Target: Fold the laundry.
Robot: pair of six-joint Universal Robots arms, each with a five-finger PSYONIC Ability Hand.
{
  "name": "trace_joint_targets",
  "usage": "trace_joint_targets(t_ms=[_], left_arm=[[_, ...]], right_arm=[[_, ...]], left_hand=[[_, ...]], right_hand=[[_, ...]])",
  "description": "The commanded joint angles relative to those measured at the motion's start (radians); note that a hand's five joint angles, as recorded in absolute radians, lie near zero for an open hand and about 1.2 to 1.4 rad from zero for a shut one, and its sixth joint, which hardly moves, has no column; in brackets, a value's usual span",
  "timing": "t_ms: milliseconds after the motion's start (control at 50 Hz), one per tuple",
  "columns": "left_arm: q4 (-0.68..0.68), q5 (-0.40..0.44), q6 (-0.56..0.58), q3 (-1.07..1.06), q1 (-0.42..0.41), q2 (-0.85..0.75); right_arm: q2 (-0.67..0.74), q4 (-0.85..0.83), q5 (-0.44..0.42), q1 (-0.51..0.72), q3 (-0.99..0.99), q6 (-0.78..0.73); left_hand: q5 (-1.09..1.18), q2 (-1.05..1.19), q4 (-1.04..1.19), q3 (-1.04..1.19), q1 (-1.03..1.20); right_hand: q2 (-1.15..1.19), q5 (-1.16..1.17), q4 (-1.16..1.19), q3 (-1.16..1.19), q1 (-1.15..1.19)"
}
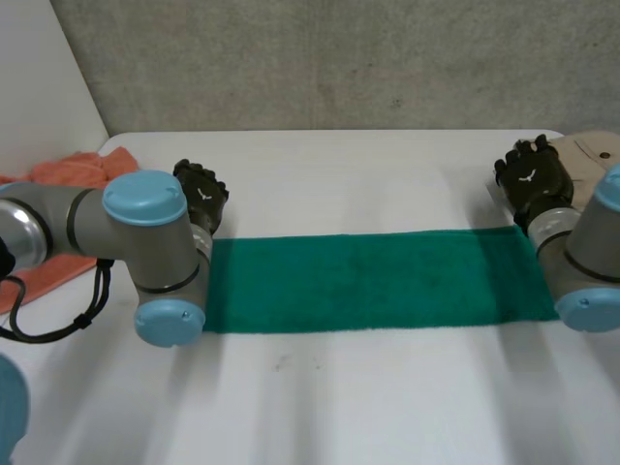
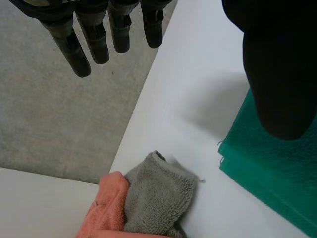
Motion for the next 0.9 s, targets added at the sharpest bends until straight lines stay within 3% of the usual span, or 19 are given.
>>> trace_joint_targets(t_ms=[20,200,280,380,480,540,740,900], left_arm=[[0.001,0.004,-0.079,-0.121,-0.021,0.126],[0.001,0.047,-0.209,-0.281,-0.059,0.246],[0.005,0.055,-0.214,-0.299,-0.067,0.251],[0.028,0.055,-0.214,-0.311,-0.075,0.251],[0.057,0.056,-0.212,-0.322,-0.075,0.254],[0.057,0.056,-0.212,-0.325,-0.075,0.256],[0.058,0.058,-0.212,-0.356,-0.075,0.318],[0.058,0.062,-0.212,-0.384,-0.073,0.363]], right_arm=[[-0.17,0.13,-0.059,-0.05,0.15,0.178],[-0.24,0.325,-0.306,-0.243,0.298,0.242],[-0.235,0.327,-0.34,-0.279,0.311,0.236],[-0.2,0.308,-0.342,-0.299,0.309,0.233],[-0.145,0.259,-0.34,-0.317,0.303,0.23],[-0.125,0.256,-0.332,-0.331,0.289,0.216],[-0.178,0.275,-0.231,-0.493,0.271,0.124],[-0.21,0.291,-0.277,-0.566,0.259,0.011]], left_hand=[[-0.048,-0.028,-0.026,-0.032,-0.02],[-0.048,-0.028,-0.026,-0.032,-0.02],[-0.048,-0.028,-0.026,-0.032,-0.02],[-0.048,-0.028,-0.026,-0.032,-0.02],[-0.048,-0.028,-0.026,-0.032,-0.02],[-0.048,-0.028,-0.026,-0.032,-0.02],[-0.048,-0.028,-0.026,-0.032,-0.02],[-0.048,-0.028,-0.026,-0.032,-0.02]], right_hand=[[-0.039,-0.05,-0.03,-0.041,-0.054],[0.141,0.13,0.15,0.139,0.126],[0.229,0.218,0.238,0.228,0.215],[0.256,0.244,0.265,0.254,0.241],[0.426,0.415,0.435,0.425,0.411],[1.18,1.169,1.189,1.178,1.165],[1.182,1.171,1.191,1.181,1.168],[1.182,1.171,1.191,1.181,1.168]])
